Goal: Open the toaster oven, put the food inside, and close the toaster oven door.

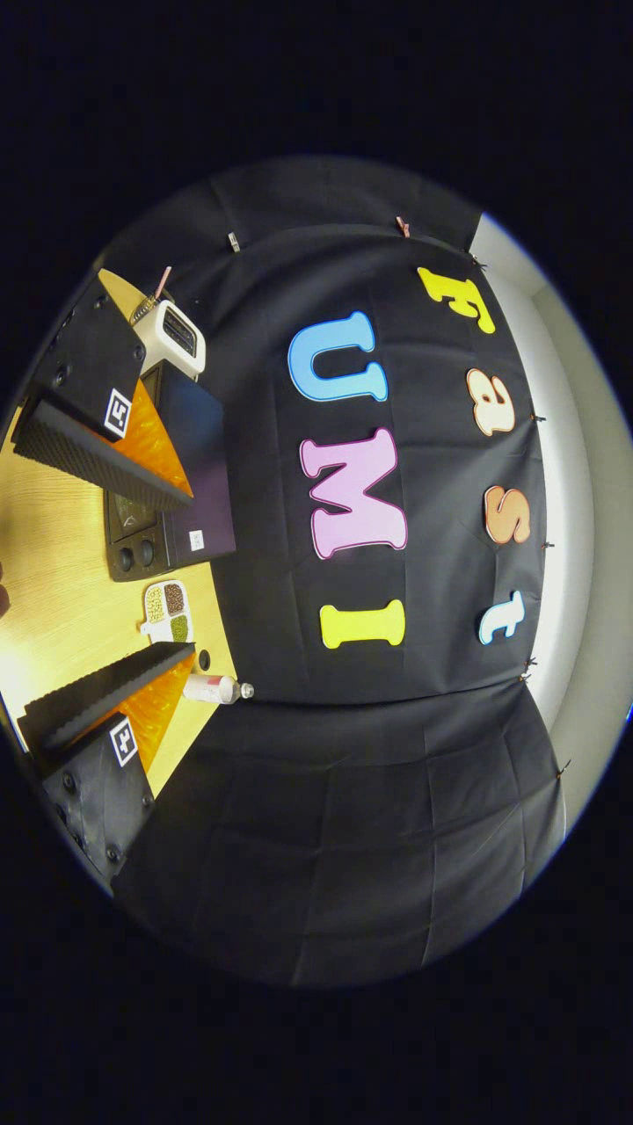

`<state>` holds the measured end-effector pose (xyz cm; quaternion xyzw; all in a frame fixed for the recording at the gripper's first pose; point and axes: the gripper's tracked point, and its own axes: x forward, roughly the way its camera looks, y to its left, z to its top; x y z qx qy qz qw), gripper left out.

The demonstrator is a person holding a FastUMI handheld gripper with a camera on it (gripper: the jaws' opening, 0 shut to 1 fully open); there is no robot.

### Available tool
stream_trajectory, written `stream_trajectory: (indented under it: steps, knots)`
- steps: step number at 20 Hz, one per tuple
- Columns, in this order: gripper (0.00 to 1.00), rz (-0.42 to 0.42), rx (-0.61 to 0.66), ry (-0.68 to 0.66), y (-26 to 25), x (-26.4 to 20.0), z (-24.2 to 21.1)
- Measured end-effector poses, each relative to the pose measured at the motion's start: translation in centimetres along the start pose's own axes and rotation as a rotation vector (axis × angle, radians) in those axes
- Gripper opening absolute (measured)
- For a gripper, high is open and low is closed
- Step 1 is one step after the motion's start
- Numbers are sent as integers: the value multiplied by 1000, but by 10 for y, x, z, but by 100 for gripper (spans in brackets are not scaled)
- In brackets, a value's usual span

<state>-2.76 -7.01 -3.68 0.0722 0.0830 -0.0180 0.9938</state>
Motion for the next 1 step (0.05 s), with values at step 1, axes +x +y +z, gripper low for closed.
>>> stream_trajectory:
  steps: [1]
  knots:
    - [99, 4, -2, 3, 2, 0, 1]
